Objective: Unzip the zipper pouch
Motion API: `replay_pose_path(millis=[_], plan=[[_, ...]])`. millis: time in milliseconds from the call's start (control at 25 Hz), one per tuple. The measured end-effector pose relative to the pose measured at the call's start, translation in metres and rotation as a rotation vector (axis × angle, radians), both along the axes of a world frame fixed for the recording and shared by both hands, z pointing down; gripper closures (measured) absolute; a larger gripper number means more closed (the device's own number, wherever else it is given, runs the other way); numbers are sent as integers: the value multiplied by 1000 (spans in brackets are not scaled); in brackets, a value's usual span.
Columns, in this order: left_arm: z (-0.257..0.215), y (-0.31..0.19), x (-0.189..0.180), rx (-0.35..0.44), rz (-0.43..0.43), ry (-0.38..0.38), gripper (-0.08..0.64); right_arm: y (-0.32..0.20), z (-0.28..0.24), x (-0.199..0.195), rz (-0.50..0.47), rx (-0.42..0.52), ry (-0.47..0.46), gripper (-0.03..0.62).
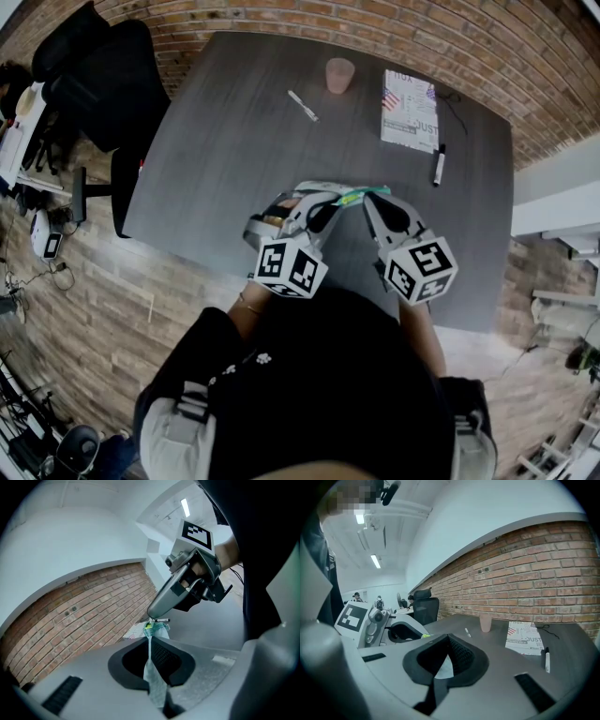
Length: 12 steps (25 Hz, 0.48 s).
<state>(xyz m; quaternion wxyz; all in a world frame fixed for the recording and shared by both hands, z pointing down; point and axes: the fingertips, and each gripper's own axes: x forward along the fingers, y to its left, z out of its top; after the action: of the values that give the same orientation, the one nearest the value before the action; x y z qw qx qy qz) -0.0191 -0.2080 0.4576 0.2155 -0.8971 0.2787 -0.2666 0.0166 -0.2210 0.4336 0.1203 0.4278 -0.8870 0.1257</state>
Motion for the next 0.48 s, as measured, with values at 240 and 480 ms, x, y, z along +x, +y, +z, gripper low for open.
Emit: replay_pose_path(millis=[240,480], plan=[[1,2,-1,-14,6,9,551,0,2,5,9,-4,1,591],[-4,2,1,-20,6,24,551,-2,0,15,25,-8,-2,591]])
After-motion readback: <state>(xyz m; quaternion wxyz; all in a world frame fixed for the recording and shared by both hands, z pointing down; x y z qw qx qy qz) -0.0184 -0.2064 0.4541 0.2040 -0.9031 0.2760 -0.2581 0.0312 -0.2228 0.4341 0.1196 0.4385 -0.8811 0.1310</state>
